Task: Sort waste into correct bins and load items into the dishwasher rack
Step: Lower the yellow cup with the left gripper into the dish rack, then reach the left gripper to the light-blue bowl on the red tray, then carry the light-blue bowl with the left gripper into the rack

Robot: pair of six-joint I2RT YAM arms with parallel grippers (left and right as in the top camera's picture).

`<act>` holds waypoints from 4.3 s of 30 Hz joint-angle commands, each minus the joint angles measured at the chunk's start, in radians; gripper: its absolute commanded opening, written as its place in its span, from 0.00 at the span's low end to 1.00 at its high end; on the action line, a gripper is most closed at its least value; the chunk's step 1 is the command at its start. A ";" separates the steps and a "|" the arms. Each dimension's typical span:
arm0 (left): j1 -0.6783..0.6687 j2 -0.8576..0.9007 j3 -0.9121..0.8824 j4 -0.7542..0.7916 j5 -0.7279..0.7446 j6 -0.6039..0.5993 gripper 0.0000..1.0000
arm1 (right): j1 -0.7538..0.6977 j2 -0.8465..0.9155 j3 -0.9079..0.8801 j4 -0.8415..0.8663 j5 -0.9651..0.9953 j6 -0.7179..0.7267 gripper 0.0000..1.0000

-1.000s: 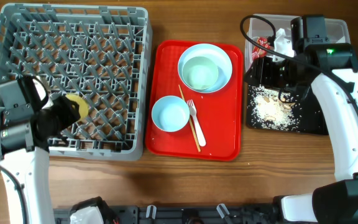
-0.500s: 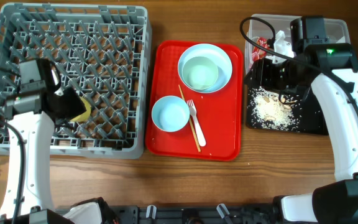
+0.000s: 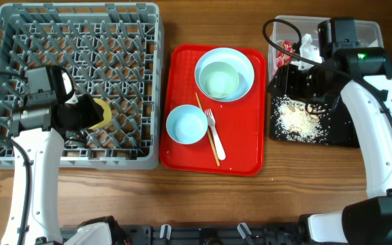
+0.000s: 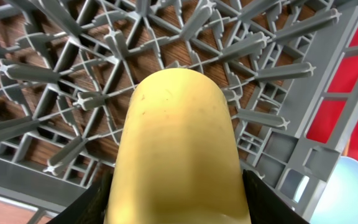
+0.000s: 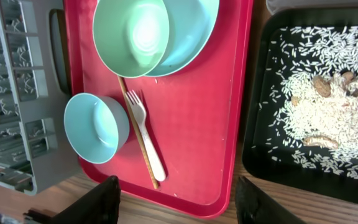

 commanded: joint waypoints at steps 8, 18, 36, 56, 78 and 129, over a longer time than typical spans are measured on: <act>-0.002 -0.014 -0.008 0.030 -0.076 0.000 0.04 | -0.002 -0.011 0.011 -0.002 -0.002 -0.006 0.60; -0.003 0.086 -0.010 0.016 -0.095 -0.018 0.18 | -0.002 -0.011 0.011 -0.009 -0.002 -0.006 0.60; -0.121 -0.019 -0.053 -0.176 0.269 -0.037 0.04 | -0.002 -0.011 0.011 -0.010 -0.002 -0.006 0.60; -0.306 0.001 -0.106 -0.162 0.009 -0.290 0.36 | -0.002 -0.011 0.011 -0.023 -0.002 -0.008 0.64; -0.899 0.537 0.153 0.199 -0.060 -0.097 0.46 | -0.165 -0.019 0.010 -0.084 0.227 0.071 1.00; 0.303 0.675 0.480 -0.114 0.597 0.244 0.11 | -0.165 -0.019 0.010 -0.099 0.227 0.047 1.00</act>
